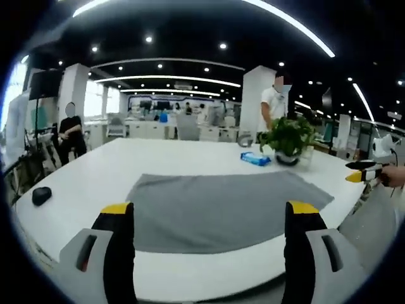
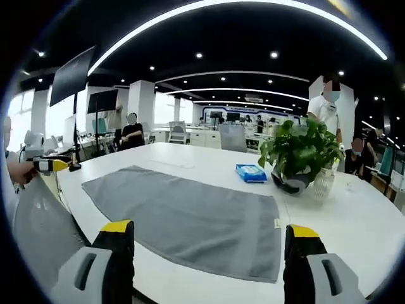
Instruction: Open the folded towel by lifting each exposed corner and separating the folded layers until the towel lies flat within the target outline without major curled edges
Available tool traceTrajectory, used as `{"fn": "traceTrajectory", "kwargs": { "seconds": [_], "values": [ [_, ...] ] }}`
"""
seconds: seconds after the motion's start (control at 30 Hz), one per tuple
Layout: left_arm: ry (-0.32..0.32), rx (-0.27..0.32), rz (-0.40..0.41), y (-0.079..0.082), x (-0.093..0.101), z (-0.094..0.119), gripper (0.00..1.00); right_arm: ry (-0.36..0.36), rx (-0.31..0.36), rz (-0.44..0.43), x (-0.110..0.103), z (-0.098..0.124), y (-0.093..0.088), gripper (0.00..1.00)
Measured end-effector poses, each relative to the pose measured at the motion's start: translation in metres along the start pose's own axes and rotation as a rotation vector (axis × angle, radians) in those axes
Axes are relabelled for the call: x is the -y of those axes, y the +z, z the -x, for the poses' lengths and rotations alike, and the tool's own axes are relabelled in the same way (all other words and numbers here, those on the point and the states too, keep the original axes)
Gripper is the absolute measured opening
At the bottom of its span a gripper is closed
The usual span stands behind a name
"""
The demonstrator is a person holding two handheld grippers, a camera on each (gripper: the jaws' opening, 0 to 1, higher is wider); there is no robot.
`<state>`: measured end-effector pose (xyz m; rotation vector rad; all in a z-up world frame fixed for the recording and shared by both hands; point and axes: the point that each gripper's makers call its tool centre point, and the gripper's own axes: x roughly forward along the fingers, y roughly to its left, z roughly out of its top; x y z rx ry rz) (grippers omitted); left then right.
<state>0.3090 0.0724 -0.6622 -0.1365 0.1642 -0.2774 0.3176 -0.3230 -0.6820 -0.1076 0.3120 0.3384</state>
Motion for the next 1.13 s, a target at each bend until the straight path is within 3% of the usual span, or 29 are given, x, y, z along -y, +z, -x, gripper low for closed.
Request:
{"fn": "traceTrajectory", "kwargs": {
  "seconds": [0.2,0.43,1.13],
  "values": [
    [-0.006,0.007,-0.030,0.000,0.006,-0.003,0.99,0.014,0.015,0.019,-0.007,-0.004,0.002,1.00],
    [0.019,-0.018,-0.055,-0.004,-0.003,-0.005,0.99,0.003,0.017,0.018,-0.001,-0.001,0.001,1.00],
    [-0.017,-0.031,-0.042,-0.008,0.007,-0.017,0.99,-0.005,0.005,0.057,0.000,0.005,0.001,1.00]
  ]
}}
